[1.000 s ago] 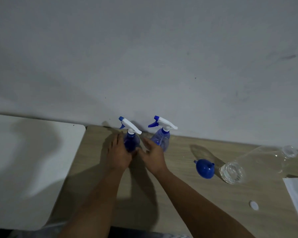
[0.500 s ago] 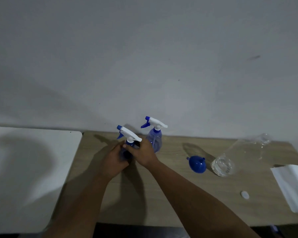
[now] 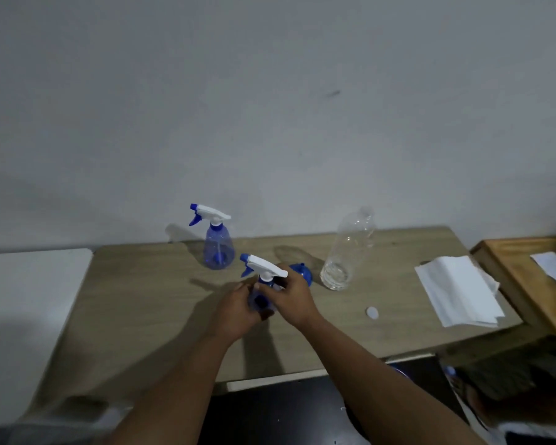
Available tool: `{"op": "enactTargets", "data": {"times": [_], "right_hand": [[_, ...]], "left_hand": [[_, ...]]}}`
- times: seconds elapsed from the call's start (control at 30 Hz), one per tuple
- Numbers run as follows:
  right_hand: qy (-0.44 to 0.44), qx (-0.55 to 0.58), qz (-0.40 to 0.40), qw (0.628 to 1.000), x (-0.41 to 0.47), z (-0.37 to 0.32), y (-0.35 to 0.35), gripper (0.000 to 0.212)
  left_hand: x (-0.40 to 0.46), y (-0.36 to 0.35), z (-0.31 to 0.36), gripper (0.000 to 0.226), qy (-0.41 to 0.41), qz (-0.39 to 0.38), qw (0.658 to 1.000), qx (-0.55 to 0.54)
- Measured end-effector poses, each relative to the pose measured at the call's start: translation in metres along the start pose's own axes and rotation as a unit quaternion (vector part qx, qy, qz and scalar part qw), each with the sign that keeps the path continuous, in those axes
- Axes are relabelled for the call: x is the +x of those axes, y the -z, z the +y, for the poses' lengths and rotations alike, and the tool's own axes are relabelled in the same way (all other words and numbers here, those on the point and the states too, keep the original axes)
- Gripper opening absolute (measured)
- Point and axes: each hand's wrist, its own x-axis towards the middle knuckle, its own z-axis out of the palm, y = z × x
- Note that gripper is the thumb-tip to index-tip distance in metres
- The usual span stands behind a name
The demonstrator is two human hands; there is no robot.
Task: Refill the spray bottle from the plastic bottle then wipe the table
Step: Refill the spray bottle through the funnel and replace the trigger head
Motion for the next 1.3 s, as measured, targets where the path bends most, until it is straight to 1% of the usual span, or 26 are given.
{"op": "enactTargets", "data": {"times": [0.1, 0.23, 0.3, 0.37, 0.53, 0.7, 0.83, 0.87, 0.93, 0.97, 1.0, 1.07, 1.1, 1.17, 1.23, 1.3], "right_hand": [[-0.015, -0.009, 0.013, 1.0, -0.014, 0.02, 0.04, 0.023], [-0.043, 0.006, 0.028, 0.999, -0.03, 0.056, 0.074, 0.03], [-0.053, 0.007, 0.018, 0.998, -0.035, 0.073, 0.082, 0.033], [-0.054, 0.021, 0.007, 0.998, -0.039, 0.084, 0.089, 0.035], [-0.031, 0.059, -0.026, 0.997, -0.038, 0.088, 0.098, 0.026], [-0.039, 0.07, -0.051, 0.995, -0.035, 0.092, 0.104, 0.022], [-0.043, 0.081, -0.093, 0.991, -0.028, 0.092, 0.112, 0.028], [-0.044, 0.078, -0.095, 0.991, -0.028, 0.091, 0.112, 0.032], [-0.055, 0.064, -0.071, 0.994, -0.031, 0.089, 0.107, 0.042], [-0.057, 0.061, -0.057, 0.995, -0.032, 0.089, 0.105, 0.043], [-0.056, 0.059, -0.049, 0.995, -0.034, 0.089, 0.102, 0.039], [-0.053, 0.06, -0.057, 0.995, -0.035, 0.092, 0.1, 0.025], [-0.052, 0.057, -0.063, 0.995, -0.035, 0.092, 0.099, 0.024], [-0.043, 0.051, -0.065, 0.996, -0.036, 0.09, 0.099, 0.03], [-0.047, 0.068, -0.053, 0.995, -0.038, 0.087, 0.098, 0.035], [-0.051, 0.07, -0.048, 0.995, -0.038, 0.086, 0.095, 0.032]], "left_hand": [[0.008, -0.052, 0.005, 0.056, -0.011, -0.022, 0.999, 0.023], [0.006, -0.106, 0.009, 0.041, 0.003, -0.047, 0.996, 0.073], [-0.01, -0.112, 0.032, 0.046, 0.026, -0.052, 0.993, 0.098], [-0.018, -0.12, 0.039, 0.051, 0.036, -0.042, 0.99, 0.13], [-0.025, -0.126, 0.047, 0.054, 0.059, -0.004, 0.983, 0.176], [-0.026, -0.124, 0.059, 0.043, 0.078, -0.011, 0.976, 0.205], [-0.024, -0.124, 0.058, 0.05, 0.071, -0.017, 0.979, 0.188], [-0.025, -0.123, 0.06, 0.051, 0.066, -0.018, 0.98, 0.186], [-0.027, -0.122, 0.063, 0.048, 0.059, -0.021, 0.98, 0.187], [-0.027, -0.122, 0.064, 0.045, 0.06, -0.023, 0.98, 0.19], [-0.027, -0.122, 0.066, 0.042, 0.061, -0.022, 0.979, 0.193], [-0.027, -0.122, 0.064, 0.042, 0.064, -0.018, 0.979, 0.195], [-0.027, -0.122, 0.063, 0.043, 0.064, -0.018, 0.978, 0.196], [-0.028, -0.121, 0.064, 0.042, 0.058, -0.017, 0.979, 0.193], [-0.029, -0.122, 0.064, 0.037, 0.063, -0.021, 0.98, 0.186], [-0.03, -0.123, 0.062, 0.033, 0.068, -0.022, 0.98, 0.186]]}}
